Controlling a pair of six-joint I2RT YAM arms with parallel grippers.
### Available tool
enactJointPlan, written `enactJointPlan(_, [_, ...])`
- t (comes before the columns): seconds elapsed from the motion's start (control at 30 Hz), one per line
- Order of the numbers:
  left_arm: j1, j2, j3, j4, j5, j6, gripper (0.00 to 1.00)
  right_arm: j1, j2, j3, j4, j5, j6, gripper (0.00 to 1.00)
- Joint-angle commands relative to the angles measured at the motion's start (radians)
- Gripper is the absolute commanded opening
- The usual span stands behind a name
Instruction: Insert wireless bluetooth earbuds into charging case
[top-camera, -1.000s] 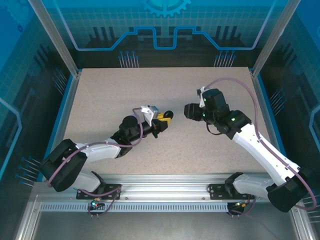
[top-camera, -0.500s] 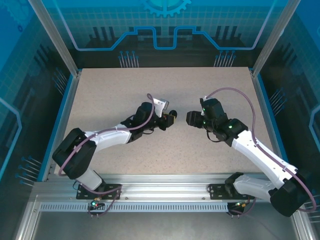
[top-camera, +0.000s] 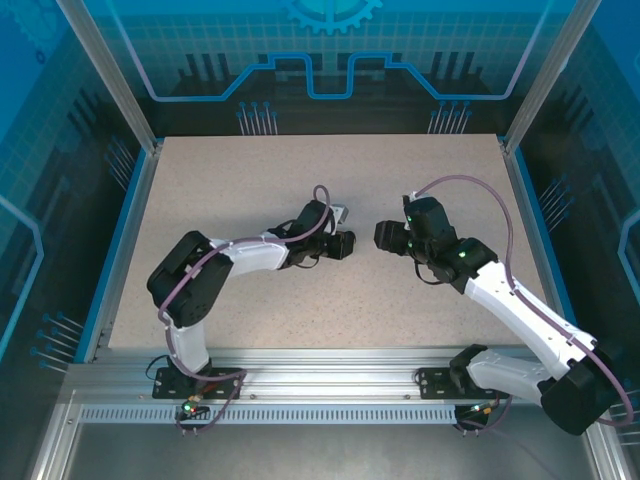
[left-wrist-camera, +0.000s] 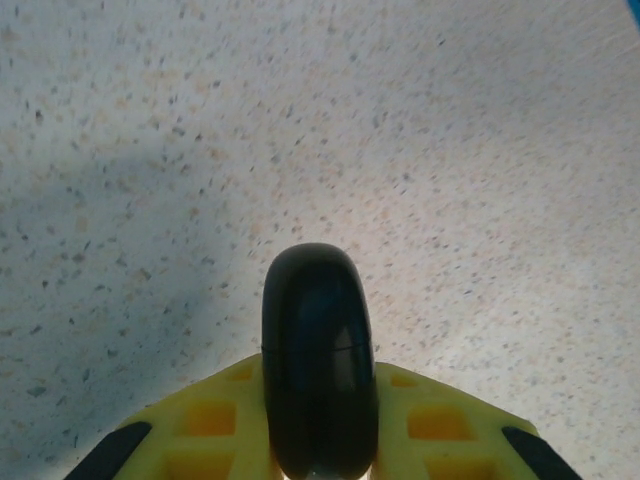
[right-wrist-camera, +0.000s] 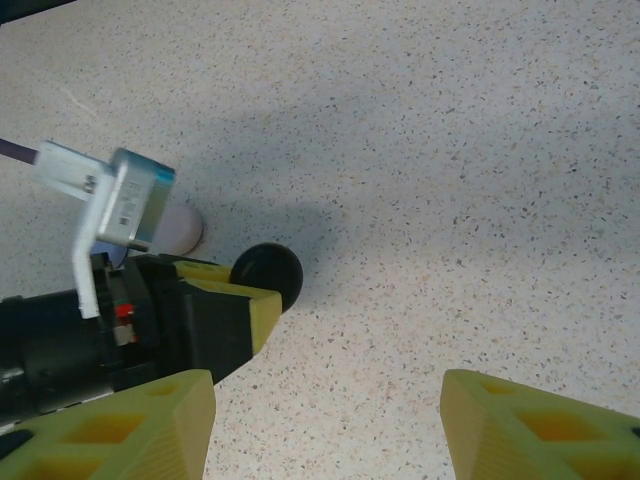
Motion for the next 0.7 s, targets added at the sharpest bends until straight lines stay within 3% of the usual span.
enactJointPlan(0.0, [0.010, 0.035, 0.036, -0.035, -0.006, -0.020, 0.10, -0.014, -0.018, 0.007, -0.014, 0.027, 0.012, 0.62])
enactJointPlan(0.13, [0.022, 0.056, 0.021, -0.016, -0.004, -0.030, 0.15, -0.016, -0.011, 0.011, -0.009, 0.021, 0.012, 0.63])
enactJointPlan(0.37, [0.056, 0.082, 0.019, -0.017, 0.011, -0.013, 0.35, -0.016, 0.009, 0.029, -0.006, 0.006, 0.012, 0.63])
enactJointPlan(0.67, [0.092, 0.033, -0.006, -0.039, 0.017, 0.020, 0.51, -0.019, -0.008, 0.063, -0.044, 0.018, -0.007, 0.68])
